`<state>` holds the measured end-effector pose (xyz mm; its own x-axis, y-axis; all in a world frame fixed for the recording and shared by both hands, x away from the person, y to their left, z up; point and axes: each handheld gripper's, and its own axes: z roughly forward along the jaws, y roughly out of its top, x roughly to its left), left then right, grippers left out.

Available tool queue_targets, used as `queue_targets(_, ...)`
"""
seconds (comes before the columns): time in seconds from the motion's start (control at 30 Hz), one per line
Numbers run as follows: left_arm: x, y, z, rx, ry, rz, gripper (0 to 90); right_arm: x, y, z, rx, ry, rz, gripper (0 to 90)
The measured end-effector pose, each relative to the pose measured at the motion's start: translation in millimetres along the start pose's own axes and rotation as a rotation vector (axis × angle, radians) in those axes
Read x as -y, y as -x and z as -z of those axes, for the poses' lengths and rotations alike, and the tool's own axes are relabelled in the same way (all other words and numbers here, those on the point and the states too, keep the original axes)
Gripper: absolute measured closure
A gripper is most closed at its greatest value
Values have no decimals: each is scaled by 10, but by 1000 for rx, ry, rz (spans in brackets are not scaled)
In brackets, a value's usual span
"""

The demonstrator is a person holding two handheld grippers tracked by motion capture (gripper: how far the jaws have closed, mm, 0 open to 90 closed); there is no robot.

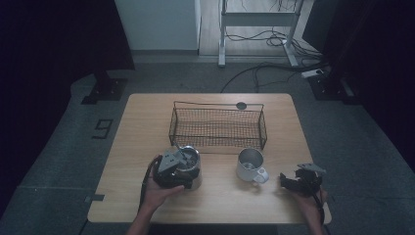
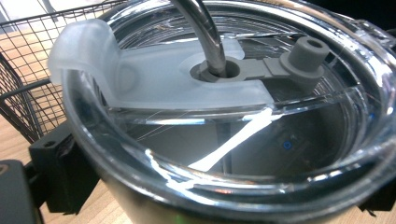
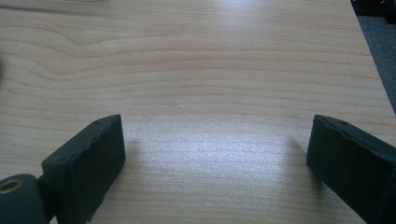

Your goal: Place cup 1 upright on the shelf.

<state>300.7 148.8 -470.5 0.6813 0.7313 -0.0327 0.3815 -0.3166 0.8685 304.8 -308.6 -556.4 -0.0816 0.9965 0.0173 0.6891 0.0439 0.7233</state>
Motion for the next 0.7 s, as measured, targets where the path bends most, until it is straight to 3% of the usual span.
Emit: queue_targets(0.7, -130, -6, 143, 6, 43, -3, 42, 0, 0, 0, 0, 0, 0, 42)
